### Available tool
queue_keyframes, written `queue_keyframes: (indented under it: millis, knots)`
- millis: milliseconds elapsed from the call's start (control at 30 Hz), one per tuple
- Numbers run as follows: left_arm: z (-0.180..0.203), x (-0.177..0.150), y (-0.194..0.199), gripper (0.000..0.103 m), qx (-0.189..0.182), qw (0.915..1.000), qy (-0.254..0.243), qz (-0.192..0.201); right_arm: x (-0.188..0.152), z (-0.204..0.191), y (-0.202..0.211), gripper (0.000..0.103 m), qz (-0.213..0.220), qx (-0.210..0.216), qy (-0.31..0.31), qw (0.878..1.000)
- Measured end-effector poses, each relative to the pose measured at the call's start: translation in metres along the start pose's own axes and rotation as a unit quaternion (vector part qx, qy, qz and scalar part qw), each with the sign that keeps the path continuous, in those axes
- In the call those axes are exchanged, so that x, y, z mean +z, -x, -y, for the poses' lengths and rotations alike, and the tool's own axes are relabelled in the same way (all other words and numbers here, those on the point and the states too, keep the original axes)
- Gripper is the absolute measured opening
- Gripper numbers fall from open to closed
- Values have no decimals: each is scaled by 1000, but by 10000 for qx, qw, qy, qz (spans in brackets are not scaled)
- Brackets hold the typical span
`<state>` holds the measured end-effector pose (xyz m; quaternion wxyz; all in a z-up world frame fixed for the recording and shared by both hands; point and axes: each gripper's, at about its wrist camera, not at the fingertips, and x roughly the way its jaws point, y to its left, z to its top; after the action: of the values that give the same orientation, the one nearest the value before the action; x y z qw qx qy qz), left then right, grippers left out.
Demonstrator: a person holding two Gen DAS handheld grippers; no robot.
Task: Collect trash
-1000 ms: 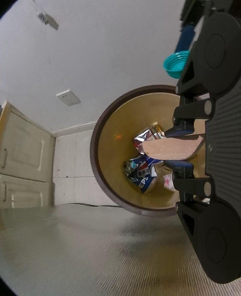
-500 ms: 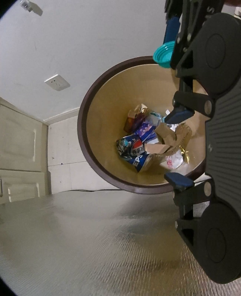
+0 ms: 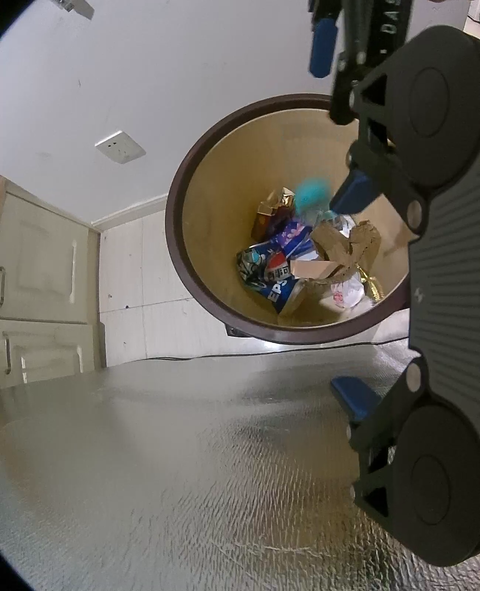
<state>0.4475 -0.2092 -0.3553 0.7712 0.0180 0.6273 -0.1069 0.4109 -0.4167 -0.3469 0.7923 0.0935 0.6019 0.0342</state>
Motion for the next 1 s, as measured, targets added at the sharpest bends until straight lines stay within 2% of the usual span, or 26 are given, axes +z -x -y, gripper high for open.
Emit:
queue_keyframes:
  millis: [167, 333, 600, 800, 900, 1000]
  knots:
    - [1, -1, 7, 103, 29, 10000, -21, -11, -10, 3, 5, 72, -198, 7, 11, 9998]
    - [0, -3, 18, 103, 88, 10000, -26, 17, -14, 3, 17, 80, -162, 3, -18, 9999]
    - [4, -6, 51, 103, 58, 9998, 24, 202, -10, 3, 50, 86, 149, -114, 27, 9998]
    - [11, -8, 92, 103, -16, 9988, 18, 489, -5, 3, 86, 93, 446, -213, -15, 9988]
    - [14, -11, 112, 103, -51, 9981, 19, 621, -5, 3, 105, 102, 604, -274, -64, 9978]
    - [16, -16, 133, 103, -81, 9970, 4, 769, -8, 2, 123, 103, 761, -312, -106, 9966]
